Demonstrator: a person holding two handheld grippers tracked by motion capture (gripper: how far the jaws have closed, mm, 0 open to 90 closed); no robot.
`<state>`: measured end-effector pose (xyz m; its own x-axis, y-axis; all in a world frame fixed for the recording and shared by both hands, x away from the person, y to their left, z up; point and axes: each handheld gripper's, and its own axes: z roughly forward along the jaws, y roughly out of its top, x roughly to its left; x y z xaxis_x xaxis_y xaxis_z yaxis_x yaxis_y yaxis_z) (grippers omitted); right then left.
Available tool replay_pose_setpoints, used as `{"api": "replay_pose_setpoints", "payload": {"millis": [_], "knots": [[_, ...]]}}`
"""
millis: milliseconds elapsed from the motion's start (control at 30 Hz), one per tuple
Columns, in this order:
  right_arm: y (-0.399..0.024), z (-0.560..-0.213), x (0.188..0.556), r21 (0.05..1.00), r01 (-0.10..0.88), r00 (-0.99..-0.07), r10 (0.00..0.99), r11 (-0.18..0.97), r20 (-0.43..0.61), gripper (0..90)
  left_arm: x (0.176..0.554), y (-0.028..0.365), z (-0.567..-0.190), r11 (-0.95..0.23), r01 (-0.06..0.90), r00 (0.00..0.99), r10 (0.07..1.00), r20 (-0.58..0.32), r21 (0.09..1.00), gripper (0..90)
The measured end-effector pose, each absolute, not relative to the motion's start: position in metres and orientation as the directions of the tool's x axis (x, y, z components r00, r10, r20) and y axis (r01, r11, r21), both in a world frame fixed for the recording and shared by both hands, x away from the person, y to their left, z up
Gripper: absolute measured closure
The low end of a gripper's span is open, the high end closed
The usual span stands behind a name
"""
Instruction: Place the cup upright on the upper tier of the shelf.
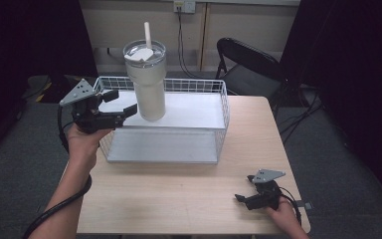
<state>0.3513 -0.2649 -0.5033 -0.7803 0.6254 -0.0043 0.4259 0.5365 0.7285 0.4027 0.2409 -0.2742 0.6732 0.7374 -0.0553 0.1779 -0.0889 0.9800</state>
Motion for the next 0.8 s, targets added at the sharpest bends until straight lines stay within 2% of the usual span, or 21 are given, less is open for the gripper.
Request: {"api": "replay_pose_setpoints", "payload": {"millis": [800], "knots": [[-0.265, -0.503, 0.351, 0.728, 0.425, -0.781, 0.624, 0.537, -0.004, 10.5, 0.375, 0.24, -0.291, -0.123, 0.195, 0.719, 0.693, -0.056, 0.973, 15.8]]}}
